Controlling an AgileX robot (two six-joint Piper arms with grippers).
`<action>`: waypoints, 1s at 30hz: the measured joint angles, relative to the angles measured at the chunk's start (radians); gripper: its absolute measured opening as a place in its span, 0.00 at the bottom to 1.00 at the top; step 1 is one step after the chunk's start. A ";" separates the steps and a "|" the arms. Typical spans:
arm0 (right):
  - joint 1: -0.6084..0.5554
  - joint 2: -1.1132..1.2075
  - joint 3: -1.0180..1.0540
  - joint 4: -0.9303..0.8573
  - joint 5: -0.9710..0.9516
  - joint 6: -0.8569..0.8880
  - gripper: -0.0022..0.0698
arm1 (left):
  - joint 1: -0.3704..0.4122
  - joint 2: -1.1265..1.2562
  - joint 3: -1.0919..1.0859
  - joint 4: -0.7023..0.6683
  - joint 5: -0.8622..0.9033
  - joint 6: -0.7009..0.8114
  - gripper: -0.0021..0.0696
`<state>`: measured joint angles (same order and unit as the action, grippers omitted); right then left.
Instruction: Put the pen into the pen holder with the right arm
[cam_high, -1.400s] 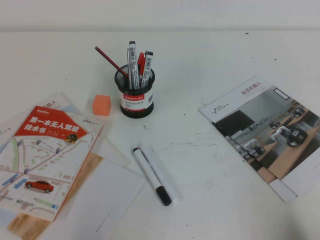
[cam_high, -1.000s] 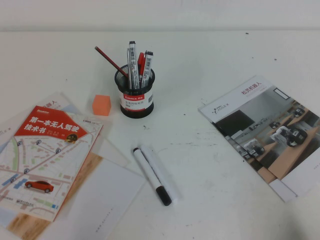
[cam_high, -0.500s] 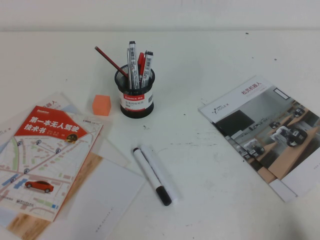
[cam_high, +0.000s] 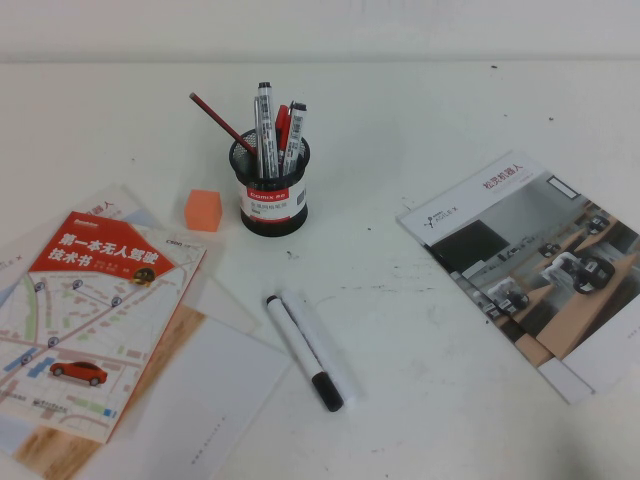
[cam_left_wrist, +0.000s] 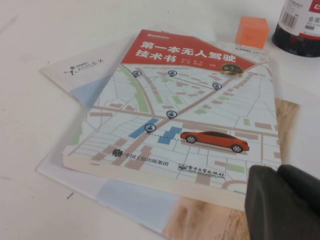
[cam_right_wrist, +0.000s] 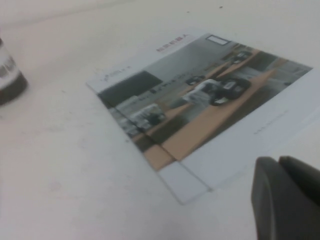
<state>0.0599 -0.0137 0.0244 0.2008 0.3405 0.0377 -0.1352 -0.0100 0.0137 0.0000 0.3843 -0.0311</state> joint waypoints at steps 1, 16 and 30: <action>0.000 0.000 0.000 0.034 0.000 0.000 0.00 | 0.000 0.000 0.000 0.000 0.000 0.000 0.03; 0.000 0.000 0.002 0.793 -0.174 0.000 0.00 | 0.000 0.000 0.000 0.000 0.000 0.000 0.03; 0.000 0.022 -0.075 0.790 -0.090 -0.140 0.00 | 0.000 0.000 0.000 0.000 0.000 0.000 0.03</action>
<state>0.0599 0.0088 -0.0507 0.9909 0.2510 -0.1026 -0.1352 -0.0100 0.0137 0.0000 0.3843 -0.0311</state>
